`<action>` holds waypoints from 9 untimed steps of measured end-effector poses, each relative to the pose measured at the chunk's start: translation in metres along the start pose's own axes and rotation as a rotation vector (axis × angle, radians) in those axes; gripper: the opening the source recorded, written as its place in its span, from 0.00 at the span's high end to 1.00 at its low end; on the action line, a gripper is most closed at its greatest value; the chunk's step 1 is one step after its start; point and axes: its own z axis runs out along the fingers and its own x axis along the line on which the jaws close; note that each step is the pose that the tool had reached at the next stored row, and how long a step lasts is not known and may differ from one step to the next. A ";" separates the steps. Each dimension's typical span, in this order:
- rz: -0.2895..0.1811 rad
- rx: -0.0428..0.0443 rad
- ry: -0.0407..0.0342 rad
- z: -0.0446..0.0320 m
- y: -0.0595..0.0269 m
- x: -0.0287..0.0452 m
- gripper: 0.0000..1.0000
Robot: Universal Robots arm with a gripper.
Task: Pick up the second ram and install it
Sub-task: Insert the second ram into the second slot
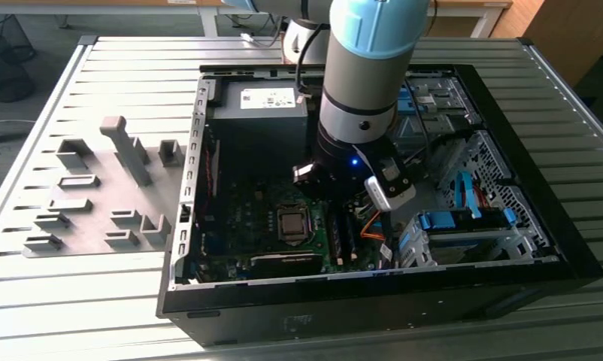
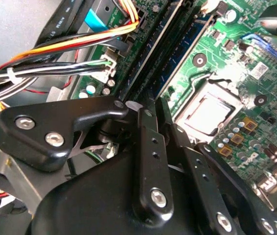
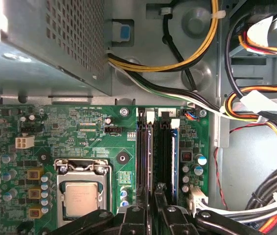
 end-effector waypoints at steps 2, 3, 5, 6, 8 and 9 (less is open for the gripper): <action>0.000 -0.0001 0.0000 -0.0054 -0.0002 0.0001 0.79; 0.000 -0.0002 -0.0001 -0.0083 -0.0002 0.0001 0.79; 0.000 0.0000 0.0000 -0.0141 -0.0004 0.0001 0.79; 0.000 -0.0001 0.0000 -0.0153 -0.0004 0.0001 0.79; 0.000 -0.0004 -0.0001 -0.0154 -0.0004 0.0001 0.79; 0.000 -0.0004 -0.0001 -0.0154 -0.0004 0.0001 0.79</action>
